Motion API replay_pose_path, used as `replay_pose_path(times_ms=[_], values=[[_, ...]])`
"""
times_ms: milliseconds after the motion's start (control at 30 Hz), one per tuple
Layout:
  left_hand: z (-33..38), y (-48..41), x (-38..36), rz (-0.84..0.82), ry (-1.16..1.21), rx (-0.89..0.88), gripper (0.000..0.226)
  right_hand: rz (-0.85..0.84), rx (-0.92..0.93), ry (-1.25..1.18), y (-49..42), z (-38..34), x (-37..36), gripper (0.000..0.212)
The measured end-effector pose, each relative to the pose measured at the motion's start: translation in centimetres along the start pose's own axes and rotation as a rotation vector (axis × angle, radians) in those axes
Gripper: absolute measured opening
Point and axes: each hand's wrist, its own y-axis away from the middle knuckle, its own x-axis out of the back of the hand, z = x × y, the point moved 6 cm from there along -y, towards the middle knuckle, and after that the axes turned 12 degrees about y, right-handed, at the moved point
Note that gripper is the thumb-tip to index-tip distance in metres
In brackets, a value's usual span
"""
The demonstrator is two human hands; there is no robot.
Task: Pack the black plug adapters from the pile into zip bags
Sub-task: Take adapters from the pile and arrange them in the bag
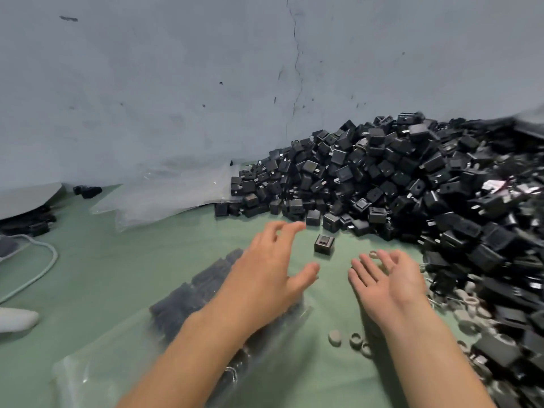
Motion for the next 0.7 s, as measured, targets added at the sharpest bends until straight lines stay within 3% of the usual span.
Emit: replay_pose_path(times_ms=[133,233,333,567,700], values=[[-1.0,-9.2,-5.8,-0.192,-0.138,0.148,0.099,0.016,-0.048,-0.055,-1.3,-0.5,-0.3,0.035],[-3.4,-14.4,-7.4,-0.225,-0.222,0.244,0.113,0.009,-0.071,-0.067,-2.0,-0.4,-0.9,0.041],[-6.0,-16.9,-7.9,-0.213,-0.203,0.322,0.097,0.01,-0.092,-0.08,-2.9,-0.5,-1.2,0.041],[-4.0,-14.7,-10.4,-0.109,-0.107,0.15,0.077,0.009,-0.134,-0.09,-3.6,-1.0,-1.0,0.04],[-2.2,-13.3,-10.8,-0.139,-0.038,0.159,0.067,0.024,-0.132,-0.112,-2.9,-1.1,-0.8,0.03]])
